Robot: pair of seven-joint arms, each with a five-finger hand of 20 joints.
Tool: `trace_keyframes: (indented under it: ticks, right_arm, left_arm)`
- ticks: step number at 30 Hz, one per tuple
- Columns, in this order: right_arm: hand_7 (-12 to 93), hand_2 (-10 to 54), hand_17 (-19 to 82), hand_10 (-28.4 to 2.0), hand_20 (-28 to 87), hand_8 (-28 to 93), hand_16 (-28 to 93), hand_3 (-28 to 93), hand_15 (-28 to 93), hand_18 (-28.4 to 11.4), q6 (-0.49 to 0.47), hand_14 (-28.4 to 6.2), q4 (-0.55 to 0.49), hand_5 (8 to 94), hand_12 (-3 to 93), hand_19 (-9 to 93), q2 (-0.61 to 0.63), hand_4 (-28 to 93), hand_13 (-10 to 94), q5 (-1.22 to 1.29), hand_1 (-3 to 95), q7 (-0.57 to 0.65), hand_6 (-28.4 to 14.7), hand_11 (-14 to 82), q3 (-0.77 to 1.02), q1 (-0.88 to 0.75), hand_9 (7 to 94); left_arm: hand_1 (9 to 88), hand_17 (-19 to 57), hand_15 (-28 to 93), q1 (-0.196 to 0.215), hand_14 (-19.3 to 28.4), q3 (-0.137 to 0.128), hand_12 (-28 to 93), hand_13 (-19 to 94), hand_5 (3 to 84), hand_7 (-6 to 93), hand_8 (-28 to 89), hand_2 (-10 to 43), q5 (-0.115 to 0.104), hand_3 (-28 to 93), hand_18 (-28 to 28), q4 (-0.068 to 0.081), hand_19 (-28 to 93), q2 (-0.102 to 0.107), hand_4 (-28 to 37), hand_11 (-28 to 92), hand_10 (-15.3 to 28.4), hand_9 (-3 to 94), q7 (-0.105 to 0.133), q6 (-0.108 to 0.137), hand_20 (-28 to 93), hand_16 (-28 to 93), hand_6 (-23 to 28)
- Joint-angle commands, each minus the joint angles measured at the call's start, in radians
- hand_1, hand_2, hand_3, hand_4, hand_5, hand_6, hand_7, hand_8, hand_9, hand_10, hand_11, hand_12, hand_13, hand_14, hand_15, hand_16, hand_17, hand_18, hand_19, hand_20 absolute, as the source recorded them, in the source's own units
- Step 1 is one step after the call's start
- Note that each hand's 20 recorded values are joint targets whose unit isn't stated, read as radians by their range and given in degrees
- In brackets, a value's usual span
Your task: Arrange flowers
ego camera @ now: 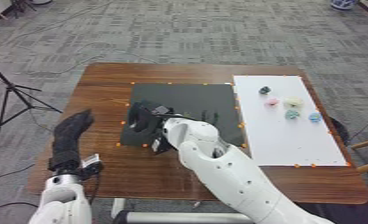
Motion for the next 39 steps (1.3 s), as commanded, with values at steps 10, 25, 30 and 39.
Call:
trace_keyframes:
  ticks: [10, 25, 30, 39]
  right_arm:
    - [14, -9.5, 60, -16.1, 54, -7, 34, 67, 56, -13.5, -0.055, -3.5, -0.249, 47.8, 14.7, 93, 0.227, -16, 88, 0.184, 44.8, 0.052, 0.3, 7.7, 0.064, 0.059, 59.8]
    - [16, -9.5, 52, -17.0, 50, -3, 34, 62, 57, -16.8, 0.265, -6.2, -0.379, 53.4, 21.8, 92, 0.748, -17, 80, -0.026, 33.4, 0.081, -5.5, 13.6, 0.403, -0.2, 61.2]
    - [20, -9.5, 54, -14.5, 52, -3, 35, 63, 59, -16.1, 0.238, -5.9, -0.336, 56.5, 26.1, 93, 0.807, -18, 81, -0.062, 34.8, 0.089, -4.9, 22.0, 0.476, -0.29, 66.0]
    - [26, -9.5, 54, -12.7, 54, -5, 36, 65, 62, -16.4, 0.208, -6.4, -0.262, 61.6, 32.0, 93, 0.83, -18, 81, -0.067, 38.2, 0.095, -2.7, 35.0, 0.552, -0.404, 69.5]
  left_arm:
    - [26.4, 3.6, 17, 0.127, 15.9, -0.069, 13, 37, 46.2, 20.3, -10, 4.6, -0.005, 71, 12.3, -0.064, 14, -0.004, -28.2, 24, 13.3, 47.8, 0.025, -0.021, 16, 1, 1.6]
    - [27.8, 3.6, 18, 0.257, 16.0, -0.14, 13, 38, 46.7, 20.4, -10, 2.8, -0.024, 71, 12.4, -0.107, 14, -0.02, -27.7, 24, 13.3, 48.2, 0.073, -0.042, 16, 1, 1.4]
    - [28.3, 3.6, 18, 0.234, 16.0, -0.125, 13, 38, 47.0, 20.4, -10, 2.4, -0.014, 71, 12.4, -0.102, 14, -0.017, -27.2, 24, 13.3, 48.3, 0.059, -0.033, 16, 1, 1.4]
    - [28.8, 3.7, 18, 0.238, 15.9, -0.125, 13, 38, 47.6, 20.6, -10, 2.3, -0.005, 70, 12.6, -0.105, 15, -0.018, -26.7, 24, 13.4, 48.8, 0.055, -0.04, 16, 1, 1.3]
